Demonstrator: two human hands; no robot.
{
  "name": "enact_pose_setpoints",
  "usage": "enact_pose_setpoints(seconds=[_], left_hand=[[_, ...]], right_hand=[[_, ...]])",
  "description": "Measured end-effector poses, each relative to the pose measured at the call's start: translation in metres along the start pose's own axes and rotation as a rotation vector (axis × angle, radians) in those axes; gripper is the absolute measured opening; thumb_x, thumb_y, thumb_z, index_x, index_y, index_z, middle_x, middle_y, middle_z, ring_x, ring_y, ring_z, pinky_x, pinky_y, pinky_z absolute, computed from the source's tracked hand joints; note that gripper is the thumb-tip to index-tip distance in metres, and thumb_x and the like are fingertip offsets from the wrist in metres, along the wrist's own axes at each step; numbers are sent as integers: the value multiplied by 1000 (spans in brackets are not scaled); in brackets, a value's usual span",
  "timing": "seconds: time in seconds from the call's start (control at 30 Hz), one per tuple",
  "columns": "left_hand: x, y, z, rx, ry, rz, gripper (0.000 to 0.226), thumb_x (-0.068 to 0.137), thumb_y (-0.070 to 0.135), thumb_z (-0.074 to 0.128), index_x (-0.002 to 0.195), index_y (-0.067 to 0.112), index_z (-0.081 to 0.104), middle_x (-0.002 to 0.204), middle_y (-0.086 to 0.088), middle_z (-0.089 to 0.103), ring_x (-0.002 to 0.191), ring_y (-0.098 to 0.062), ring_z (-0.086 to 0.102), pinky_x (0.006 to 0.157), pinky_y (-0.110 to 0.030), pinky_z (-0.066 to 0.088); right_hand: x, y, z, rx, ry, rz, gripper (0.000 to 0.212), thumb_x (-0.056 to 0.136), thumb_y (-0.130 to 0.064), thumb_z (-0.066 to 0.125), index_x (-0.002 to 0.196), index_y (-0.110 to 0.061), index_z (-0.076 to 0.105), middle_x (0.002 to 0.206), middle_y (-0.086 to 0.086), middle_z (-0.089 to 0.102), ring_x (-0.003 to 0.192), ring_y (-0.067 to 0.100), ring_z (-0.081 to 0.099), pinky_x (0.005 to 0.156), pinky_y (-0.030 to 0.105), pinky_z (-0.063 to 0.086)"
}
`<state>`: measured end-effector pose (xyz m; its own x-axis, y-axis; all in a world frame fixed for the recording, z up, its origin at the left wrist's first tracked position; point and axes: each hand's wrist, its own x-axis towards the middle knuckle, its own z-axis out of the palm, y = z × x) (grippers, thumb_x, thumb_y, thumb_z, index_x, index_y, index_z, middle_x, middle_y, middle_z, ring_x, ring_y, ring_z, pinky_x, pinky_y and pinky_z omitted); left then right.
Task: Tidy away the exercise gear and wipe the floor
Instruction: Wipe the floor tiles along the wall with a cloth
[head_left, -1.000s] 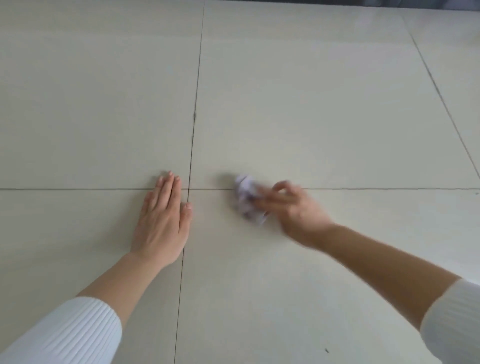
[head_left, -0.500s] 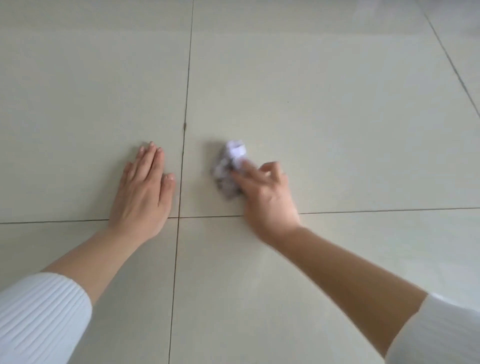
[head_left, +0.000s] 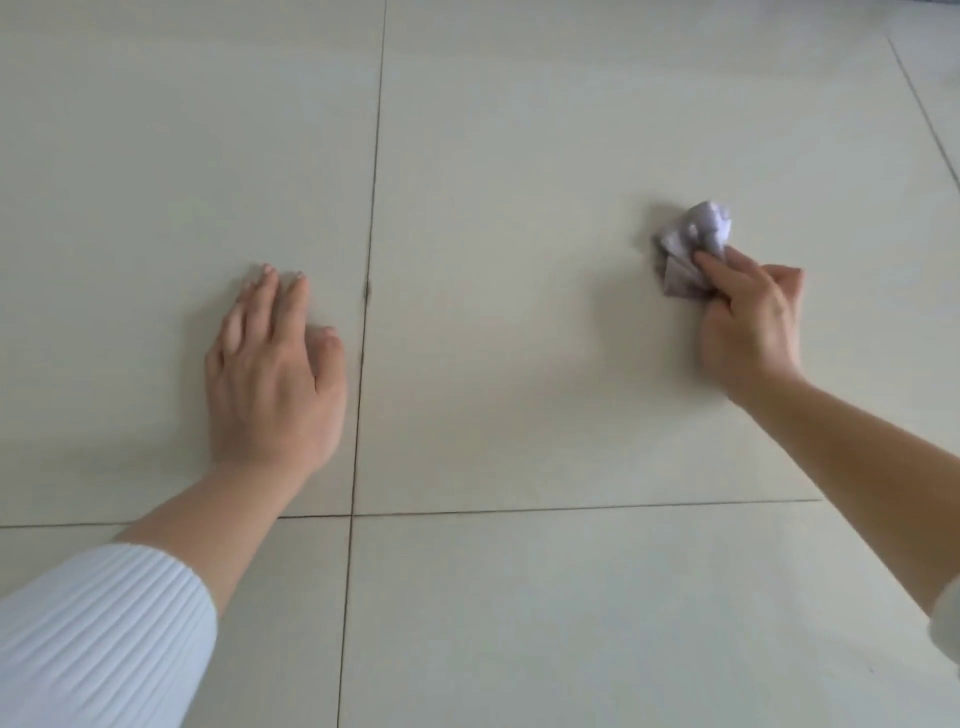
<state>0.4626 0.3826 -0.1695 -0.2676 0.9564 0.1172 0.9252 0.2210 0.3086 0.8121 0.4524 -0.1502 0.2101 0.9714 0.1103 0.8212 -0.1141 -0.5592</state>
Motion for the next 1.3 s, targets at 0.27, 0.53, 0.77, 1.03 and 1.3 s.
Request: enact_pose_setpoints(seconds=[0.27,0.53,0.77,1.03,1.3], left_hand=[[0,3,-3,16,-34,-21,57,91,39,29,145,19,36,156,-3,27,142,-24,23,110,-44,24],[-1,8,-8,17,-74,-69,59,89,40,29,143,19,37,155,-3,29,140,-24,26,106,-45,29],[0,9,-8,40,-114,-94,61,88,43,27,145,21,34,156,-1,26,141,-23,25,107,-45,28],[1,10,-7,54,-121,-95,61,88,43,28,145,23,33,157,0,25,142,-21,24,108,-42,26],[1,13,-8,72,-162,-121,61,87,43,29,145,24,31,158,0,21,141,-23,22,106,-45,28]], right_hand=[[17,-84,66,31,-8,-98,48,83,-7,40,121,-21,66,96,-8,57,102,34,45,93,44,39],[-83,-73,33,80,-494,-833,43,85,-5,44,119,-22,66,137,-7,55,97,26,51,78,42,48],[73,-42,28,-220,-145,-224,48,93,-7,43,130,-36,57,129,-12,58,107,30,37,88,36,25],[128,-113,101,-34,-189,-246,36,91,-28,37,107,-45,65,92,-2,46,103,15,35,88,24,31],[4,-102,62,86,-579,-804,54,80,1,37,109,-27,72,129,-16,60,92,23,42,82,37,45]])
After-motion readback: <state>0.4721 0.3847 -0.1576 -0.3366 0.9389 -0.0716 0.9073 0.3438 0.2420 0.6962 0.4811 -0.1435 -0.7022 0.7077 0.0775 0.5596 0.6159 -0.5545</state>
